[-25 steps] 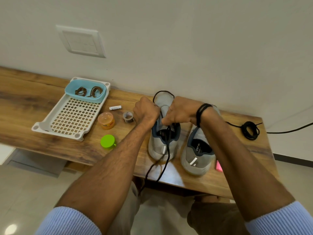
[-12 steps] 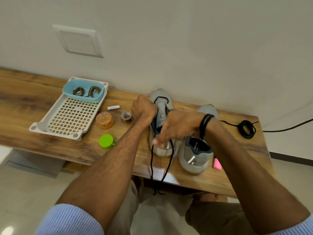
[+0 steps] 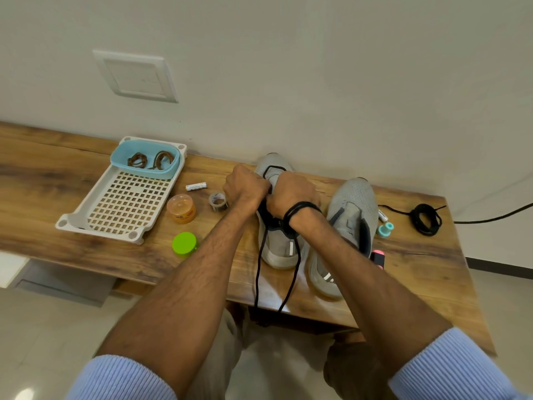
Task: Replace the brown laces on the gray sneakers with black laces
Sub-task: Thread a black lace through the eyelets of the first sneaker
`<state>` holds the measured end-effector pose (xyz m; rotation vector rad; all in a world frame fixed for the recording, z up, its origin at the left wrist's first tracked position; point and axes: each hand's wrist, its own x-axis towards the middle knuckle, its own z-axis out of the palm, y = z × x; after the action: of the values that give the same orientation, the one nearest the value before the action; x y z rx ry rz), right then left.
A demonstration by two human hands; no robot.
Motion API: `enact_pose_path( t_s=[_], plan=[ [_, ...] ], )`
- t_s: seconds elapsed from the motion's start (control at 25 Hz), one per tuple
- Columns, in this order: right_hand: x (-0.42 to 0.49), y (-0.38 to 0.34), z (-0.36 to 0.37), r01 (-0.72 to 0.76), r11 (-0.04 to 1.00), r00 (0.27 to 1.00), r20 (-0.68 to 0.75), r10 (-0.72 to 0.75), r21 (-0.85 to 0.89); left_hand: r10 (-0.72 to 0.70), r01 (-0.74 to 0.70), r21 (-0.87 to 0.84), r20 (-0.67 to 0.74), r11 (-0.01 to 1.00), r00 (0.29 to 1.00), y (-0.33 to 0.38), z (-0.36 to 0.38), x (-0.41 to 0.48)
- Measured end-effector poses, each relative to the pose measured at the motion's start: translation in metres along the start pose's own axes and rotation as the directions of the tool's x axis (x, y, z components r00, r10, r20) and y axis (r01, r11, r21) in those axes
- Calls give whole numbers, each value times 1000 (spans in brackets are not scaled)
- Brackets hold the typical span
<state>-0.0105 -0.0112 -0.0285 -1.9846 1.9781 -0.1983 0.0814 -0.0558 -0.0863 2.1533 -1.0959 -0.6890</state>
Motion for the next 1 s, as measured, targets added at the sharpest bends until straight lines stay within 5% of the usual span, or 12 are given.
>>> enact_pose_path(
  t_s=[0.16,0.36,0.52,0.64,0.76,1.0],
  plan=[
    [-1,4,1,-6,1000,1000,-17,7,24,4,-4,6,-28,1000,1000,1,3,-2],
    [-12,12,-30,31,999,975,216,-40,45,14,-13,13,-82,1000,997,1,2,-5],
    [-20,37,-43,-112,941,961,277,20,320,37,-35,24,-66,999,997,2,4,-9],
    [-16,54,-39,-104,986,992,89,93,127,19,-18,12,-49,1000,999,3,5,-8],
    [-23,50,-29,-40,999,987,154,38,9,18,-17,18,-48,1000,999,5,4,-8],
    [-35,41,-38,-21,998,979,202,9,60,26,-23,50,-52,998,998,3,3,-10]
  ],
)
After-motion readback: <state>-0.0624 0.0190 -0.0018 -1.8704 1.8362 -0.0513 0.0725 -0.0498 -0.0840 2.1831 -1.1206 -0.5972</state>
